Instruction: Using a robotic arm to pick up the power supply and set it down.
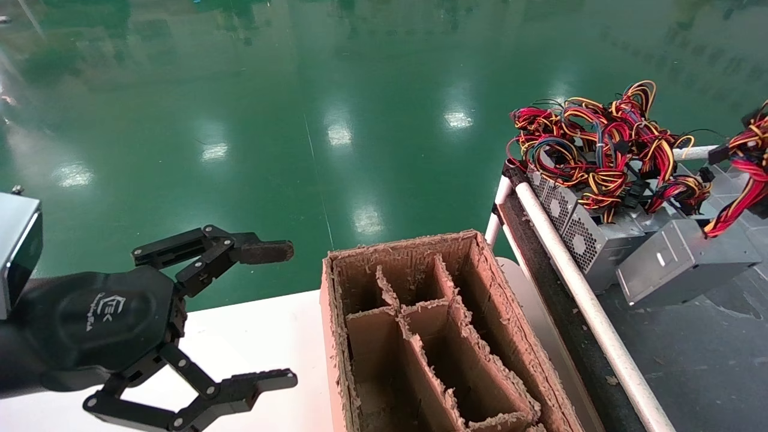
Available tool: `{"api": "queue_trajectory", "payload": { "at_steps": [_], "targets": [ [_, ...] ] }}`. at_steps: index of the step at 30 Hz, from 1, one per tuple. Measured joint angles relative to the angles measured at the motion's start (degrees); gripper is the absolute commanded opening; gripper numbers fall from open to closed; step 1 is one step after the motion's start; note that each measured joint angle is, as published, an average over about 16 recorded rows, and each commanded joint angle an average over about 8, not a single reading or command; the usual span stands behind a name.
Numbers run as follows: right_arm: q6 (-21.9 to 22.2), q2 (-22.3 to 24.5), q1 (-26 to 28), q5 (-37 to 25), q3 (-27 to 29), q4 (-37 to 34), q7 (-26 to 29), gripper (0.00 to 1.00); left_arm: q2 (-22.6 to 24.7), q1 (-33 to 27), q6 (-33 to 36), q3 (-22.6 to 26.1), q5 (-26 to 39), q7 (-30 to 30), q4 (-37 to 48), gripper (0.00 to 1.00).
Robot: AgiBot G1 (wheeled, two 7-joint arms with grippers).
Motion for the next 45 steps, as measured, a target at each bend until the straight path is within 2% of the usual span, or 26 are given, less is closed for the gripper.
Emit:
{"api": "queue_trajectory", "payload": {
  "at_steps": [9, 10, 17, 18, 36, 45],
  "targets": [
    [1.5, -2.5, 1.5, -2.1, -1.5, -1.2, 0.6, 0.0, 0.0, 0.0, 0.0, 0.0, 0.0, 0.0, 0.0, 1.0],
    [1.6, -2.9, 1.9, -2.4, -1.8, -1.4, 0.7, 0.04, 0.0, 0.0, 0.0, 0.0, 0.0, 0.0, 0.0, 1.0],
    [2.0, -5.6, 5.2, -5.2, -3.7, -3.8, 1.3, 0.91, 0.0, 0.0, 0.0, 0.0, 0.0, 0.0, 0.0, 1.0],
    [2.0, -5.9, 5.8, -5.6, -4.0, -4.2, 1.3, 1.0, 0.0, 0.0, 0.0, 0.0, 0.0, 0.0, 0.0, 1.0],
    [-0.4, -9.2, 13.2, -10.4, -7.1, -12.0, 0.3, 1.0, 0.0, 0.0, 0.0, 0.0, 0.0, 0.0, 0.0, 1.0],
    [-1.3, -9.9, 13.4, -10.3, -7.0, -10.4, 0.0, 1.0, 0.0, 0.0, 0.0, 0.0, 0.0, 0.0, 0.0, 1.0]
  ]
}}
